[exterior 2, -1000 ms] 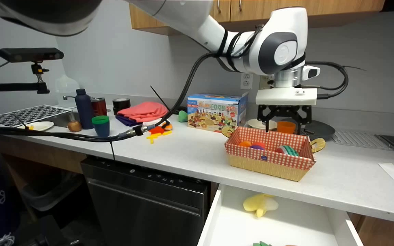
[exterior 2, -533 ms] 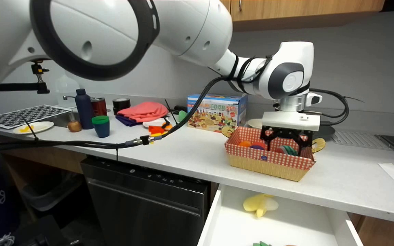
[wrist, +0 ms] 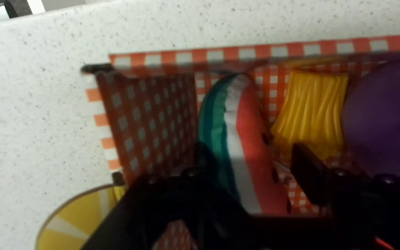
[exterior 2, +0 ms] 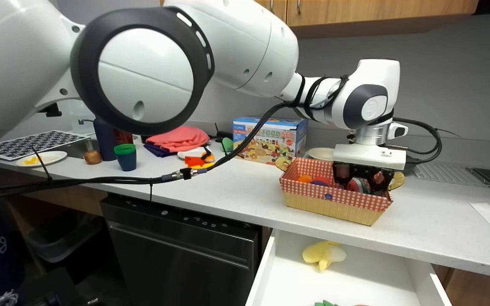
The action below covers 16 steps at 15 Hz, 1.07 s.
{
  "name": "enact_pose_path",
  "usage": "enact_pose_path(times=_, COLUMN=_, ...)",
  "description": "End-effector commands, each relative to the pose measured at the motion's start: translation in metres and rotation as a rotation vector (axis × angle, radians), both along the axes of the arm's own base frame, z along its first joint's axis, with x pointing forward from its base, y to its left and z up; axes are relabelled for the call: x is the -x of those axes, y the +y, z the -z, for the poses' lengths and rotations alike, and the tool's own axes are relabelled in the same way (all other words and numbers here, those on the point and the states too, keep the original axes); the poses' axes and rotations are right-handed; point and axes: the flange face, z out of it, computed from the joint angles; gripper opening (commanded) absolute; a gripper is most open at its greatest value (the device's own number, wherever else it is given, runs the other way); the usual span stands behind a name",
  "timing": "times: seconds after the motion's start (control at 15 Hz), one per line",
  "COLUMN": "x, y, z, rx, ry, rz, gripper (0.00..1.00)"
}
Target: Open the drawer and put the plush toys into the drawer
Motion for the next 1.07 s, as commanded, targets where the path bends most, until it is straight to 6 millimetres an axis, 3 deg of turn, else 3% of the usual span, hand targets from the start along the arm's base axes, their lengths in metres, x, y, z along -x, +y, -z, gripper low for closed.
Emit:
enact_pose_path(times=0.0, x=-0.004, y=-0.015, z=-0.007, rx=-0.033, ry=-0.016, rz=0.013, gripper=0.33)
enact_pose_path(times=0.33, x=-0.005, y=-0.017, z=-0.037, rx=-0.022, ry=-0.073, rz=0.011, gripper=0.01)
enact_pose_path(times=0.73, x=0.012, y=-0.012, z=-0.117, rx=0.013, ry=-0.136, rz=0.033, gripper=0.02)
enact_pose_path(times=1.0, x=0.048, y=-0.018, z=-0.142, rx=-0.003, ry=-0.112, rz=0.08, gripper=0.02)
